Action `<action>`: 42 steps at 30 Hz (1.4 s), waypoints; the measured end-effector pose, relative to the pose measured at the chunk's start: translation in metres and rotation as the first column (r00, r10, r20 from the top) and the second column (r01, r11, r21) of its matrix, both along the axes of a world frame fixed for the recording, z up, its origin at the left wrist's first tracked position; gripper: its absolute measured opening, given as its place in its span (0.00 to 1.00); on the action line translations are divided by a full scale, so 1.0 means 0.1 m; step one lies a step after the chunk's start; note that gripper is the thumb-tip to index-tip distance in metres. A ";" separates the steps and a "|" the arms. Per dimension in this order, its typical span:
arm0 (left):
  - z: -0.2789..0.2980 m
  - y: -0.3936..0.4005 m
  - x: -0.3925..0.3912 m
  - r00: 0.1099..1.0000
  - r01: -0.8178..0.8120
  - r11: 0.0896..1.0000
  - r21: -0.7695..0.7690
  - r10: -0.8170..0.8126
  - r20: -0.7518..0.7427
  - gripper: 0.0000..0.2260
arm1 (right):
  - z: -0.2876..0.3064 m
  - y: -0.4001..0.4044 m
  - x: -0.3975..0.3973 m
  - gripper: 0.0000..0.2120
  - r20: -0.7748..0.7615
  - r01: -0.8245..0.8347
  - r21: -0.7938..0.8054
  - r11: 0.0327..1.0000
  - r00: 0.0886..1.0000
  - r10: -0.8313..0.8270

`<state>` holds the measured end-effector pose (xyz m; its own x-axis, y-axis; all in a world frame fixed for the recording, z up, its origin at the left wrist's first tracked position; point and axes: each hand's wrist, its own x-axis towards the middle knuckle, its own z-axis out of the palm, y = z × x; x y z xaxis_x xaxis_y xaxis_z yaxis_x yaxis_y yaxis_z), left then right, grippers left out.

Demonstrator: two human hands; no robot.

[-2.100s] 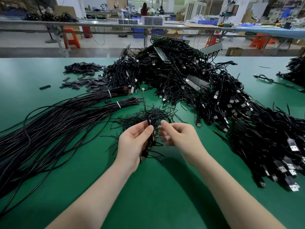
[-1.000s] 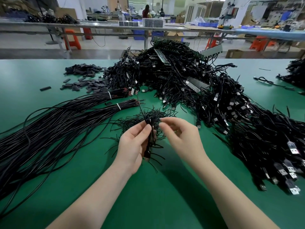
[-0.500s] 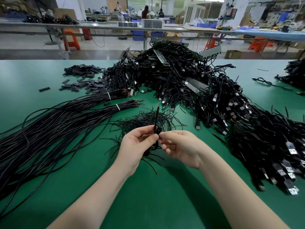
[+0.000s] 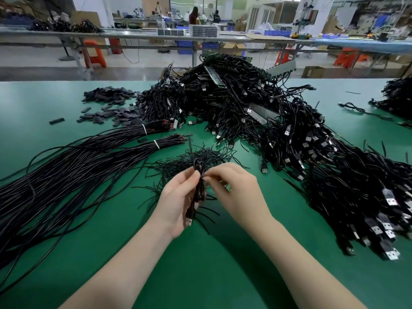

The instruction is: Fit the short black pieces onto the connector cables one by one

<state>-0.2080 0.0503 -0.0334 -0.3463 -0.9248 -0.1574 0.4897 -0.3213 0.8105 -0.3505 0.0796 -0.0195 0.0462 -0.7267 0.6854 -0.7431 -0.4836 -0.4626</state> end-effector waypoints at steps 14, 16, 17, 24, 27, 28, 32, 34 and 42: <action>-0.13 -0.04 -0.01 0.984 -0.118 0.945 -0.305 0.153 0.092 0.16 | 0.25 0.05 -0.02 0.08 0.808 -0.635 0.589 0.501 0.454 -0.375; -0.13 -0.03 -0.02 0.986 -0.118 0.947 -0.300 0.146 0.075 0.16 | 0.25 0.05 -0.03 0.06 0.832 -0.659 0.552 0.511 0.400 -0.384; -0.13 -0.03 -0.02 0.987 -0.121 0.947 -0.297 0.146 0.064 0.15 | 0.26 0.06 -0.03 0.06 0.843 -0.676 0.531 0.511 0.363 -0.396; -0.12 -0.04 0.00 0.981 -0.122 0.934 -0.335 0.164 0.099 0.12 | 0.26 0.04 0.01 0.04 0.862 -0.675 0.495 0.546 0.304 -0.405; -0.10 -0.03 -0.02 0.972 -0.127 0.931 -0.343 0.186 0.146 0.11 | 0.22 0.04 0.07 0.05 0.714 -0.359 0.570 0.739 0.661 -0.231; -0.09 -0.02 -0.03 0.970 -0.132 0.938 -0.320 0.189 0.154 0.10 | 0.17 0.04 0.09 0.05 0.500 -0.131 0.543 0.829 0.844 -0.194; -0.04 -0.03 -0.01 0.972 -0.143 0.975 -0.171 0.171 0.162 0.08 | 0.03 0.05 0.13 0.03 -0.277 0.167 -0.062 0.984 0.944 -0.178; -0.03 -0.01 -0.02 0.969 -0.140 0.977 -0.164 0.169 0.179 0.05 | -0.01 0.07 0.12 0.06 -0.332 0.125 -0.183 0.975 0.926 -0.181; -0.06 0.01 -0.02 0.975 -0.098 0.981 -0.166 0.129 0.184 0.22 | 0.05 0.05 0.12 0.21 -0.056 0.016 0.068 0.998 0.998 -0.012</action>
<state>-0.2098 0.0514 -0.0398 -0.2148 -0.9746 -0.0626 0.3455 -0.1358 0.9285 -0.3384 0.0849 -0.0150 0.0723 -0.7724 0.6310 -0.7752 -0.4416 -0.4517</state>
